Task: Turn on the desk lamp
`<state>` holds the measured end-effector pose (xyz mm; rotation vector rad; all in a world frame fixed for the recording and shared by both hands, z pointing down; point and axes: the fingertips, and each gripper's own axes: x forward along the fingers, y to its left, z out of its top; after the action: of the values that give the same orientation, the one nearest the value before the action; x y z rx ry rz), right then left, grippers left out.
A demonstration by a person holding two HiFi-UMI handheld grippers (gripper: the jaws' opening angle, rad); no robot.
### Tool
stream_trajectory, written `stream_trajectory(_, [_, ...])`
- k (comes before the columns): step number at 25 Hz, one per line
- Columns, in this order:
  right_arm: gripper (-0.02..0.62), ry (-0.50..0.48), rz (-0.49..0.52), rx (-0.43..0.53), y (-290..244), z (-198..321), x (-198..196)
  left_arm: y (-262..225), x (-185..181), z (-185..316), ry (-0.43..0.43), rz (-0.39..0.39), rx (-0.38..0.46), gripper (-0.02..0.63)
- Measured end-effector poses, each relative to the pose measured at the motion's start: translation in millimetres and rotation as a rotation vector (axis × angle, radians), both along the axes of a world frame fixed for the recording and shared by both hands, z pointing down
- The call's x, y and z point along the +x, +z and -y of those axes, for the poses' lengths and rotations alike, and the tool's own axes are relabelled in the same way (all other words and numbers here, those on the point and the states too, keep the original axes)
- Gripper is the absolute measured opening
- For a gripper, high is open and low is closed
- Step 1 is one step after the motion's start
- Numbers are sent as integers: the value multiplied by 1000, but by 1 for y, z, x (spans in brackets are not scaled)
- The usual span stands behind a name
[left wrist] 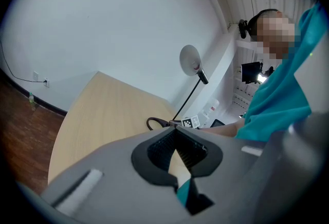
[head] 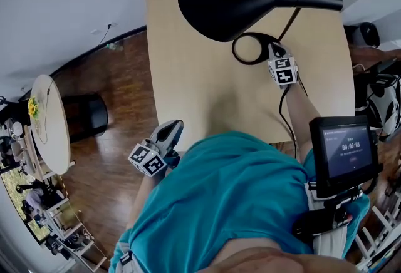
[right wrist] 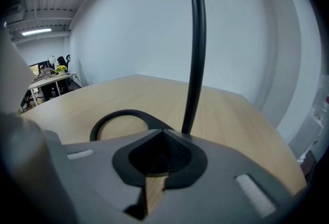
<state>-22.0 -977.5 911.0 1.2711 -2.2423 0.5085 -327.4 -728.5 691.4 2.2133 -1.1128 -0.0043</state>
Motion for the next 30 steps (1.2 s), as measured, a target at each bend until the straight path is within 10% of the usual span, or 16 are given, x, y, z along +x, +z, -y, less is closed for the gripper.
stream_trajectory(30, [3,16,-54,-30,16,3,0,5,-2,-12,-2,13,0,0])
